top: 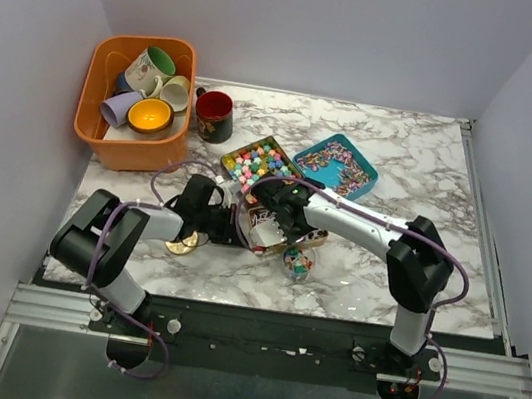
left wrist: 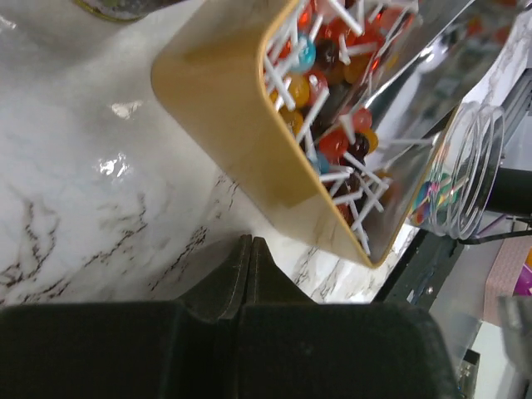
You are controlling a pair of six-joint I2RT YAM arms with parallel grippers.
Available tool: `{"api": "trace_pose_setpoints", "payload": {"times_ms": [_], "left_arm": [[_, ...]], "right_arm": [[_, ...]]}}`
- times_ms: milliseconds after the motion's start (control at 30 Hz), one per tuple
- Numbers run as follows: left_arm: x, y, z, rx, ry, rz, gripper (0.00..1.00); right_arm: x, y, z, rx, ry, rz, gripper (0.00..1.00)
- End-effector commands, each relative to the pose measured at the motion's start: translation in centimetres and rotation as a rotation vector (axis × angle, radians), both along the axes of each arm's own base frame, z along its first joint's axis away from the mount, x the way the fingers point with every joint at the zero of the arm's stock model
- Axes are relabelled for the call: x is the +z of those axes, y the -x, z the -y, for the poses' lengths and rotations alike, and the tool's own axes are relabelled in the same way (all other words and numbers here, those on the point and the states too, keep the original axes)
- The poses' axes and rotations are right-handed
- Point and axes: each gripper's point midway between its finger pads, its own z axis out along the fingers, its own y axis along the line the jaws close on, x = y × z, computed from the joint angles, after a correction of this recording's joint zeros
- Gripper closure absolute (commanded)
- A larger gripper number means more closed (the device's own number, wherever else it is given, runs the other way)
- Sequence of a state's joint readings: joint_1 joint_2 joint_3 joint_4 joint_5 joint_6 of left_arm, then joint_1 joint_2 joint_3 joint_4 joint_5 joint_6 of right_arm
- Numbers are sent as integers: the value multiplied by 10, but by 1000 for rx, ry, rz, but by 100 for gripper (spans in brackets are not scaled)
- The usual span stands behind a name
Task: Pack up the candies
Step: Scoop the fake candies from the storage box.
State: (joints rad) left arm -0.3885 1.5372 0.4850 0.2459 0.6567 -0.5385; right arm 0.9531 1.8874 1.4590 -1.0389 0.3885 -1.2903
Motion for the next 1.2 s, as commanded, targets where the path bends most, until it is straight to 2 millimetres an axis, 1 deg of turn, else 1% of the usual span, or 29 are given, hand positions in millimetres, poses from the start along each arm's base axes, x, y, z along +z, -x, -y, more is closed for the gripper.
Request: {"api": "trace_pose_setpoints", "payload": {"times_ms": [0,33,67,100,200,300,333,400,433,467,500,567,600,633,667,700,733,767,833,867,900,933,967,1000,1067,1167], "left_arm": [[3,-10,12,-22,44,9,100],[5,-12,14,-25,52,7,100],[2,-12,14,-27,51,-3,100],[2,-13,15,-28,52,-7,100],[3,-15,16,-31,50,-17,100],[2,-15,14,-34,31,-21,100],[2,-14,11,-31,20,-35,100],[6,-15,7,-32,8,-21,100],[6,-12,3,-32,-7,-39,100],[8,-13,-2,-23,-15,-38,100],[13,-15,-6,-16,-27,-23,100],[15,-9,-15,-26,-59,-34,100],[21,-11,-20,-21,-62,-19,100],[21,-4,-25,-37,-83,-37,100],[27,-4,-27,-42,-87,-22,100],[31,-3,-31,-40,-90,-21,100],[32,3,-35,-46,-96,-44,100],[38,4,-37,-53,-97,-17,100],[42,10,-44,-51,-106,-23,99],[43,10,-47,-55,-115,-6,94],[53,6,-50,-38,-122,49,88],[56,5,-52,-34,-129,68,83],[61,4,-53,-35,-130,88,69],[67,3,-53,-35,-127,117,64],[74,1,-52,-34,-120,140,54],[84,-2,-54,-25,-112,171,50]], "right_arm": [[-45,30,-19,-46,-84,-198,99],[-52,31,-23,-55,-88,-216,99],[-51,29,-31,-80,-122,-220,99],[-53,32,-39,-93,-153,-246,99],[-60,36,-54,-132,-214,-293,99],[-64,36,-58,-147,-264,-303,99],[-64,34,-56,-153,-267,-299,99],[-59,32,-58,-170,-324,-315,99],[-58,31,-55,-178,-330,-316,99],[-56,27,-51,-189,-341,-311,99],[-50,25,-50,-191,-360,-301,99],[-44,18,-45,-211,-381,-292,99],[-41,17,-42,-215,-386,-292,99],[-35,15,-40,-218,-396,-283,99],[-32,12,-37,-223,-396,-280,99],[-30,12,-33,-224,-391,-285,99],[-25,12,-31,-217,-397,-278,99],[-25,11,-26,-217,-396,-280,99],[-25,15,-20,-212,-392,-289,99],[-22,15,-18,-209,-396,-285,99],[-25,19,-14,-211,-389,-303,99],[-25,21,-12,-214,-393,-309,99],[-24,22,-10,-217,-399,-315,99],[-24,24,-10,-216,-402,-322,99],[-22,24,-10,-223,-418,-325,99],[-10,19,-15,-214,-463,-310,99]]}}
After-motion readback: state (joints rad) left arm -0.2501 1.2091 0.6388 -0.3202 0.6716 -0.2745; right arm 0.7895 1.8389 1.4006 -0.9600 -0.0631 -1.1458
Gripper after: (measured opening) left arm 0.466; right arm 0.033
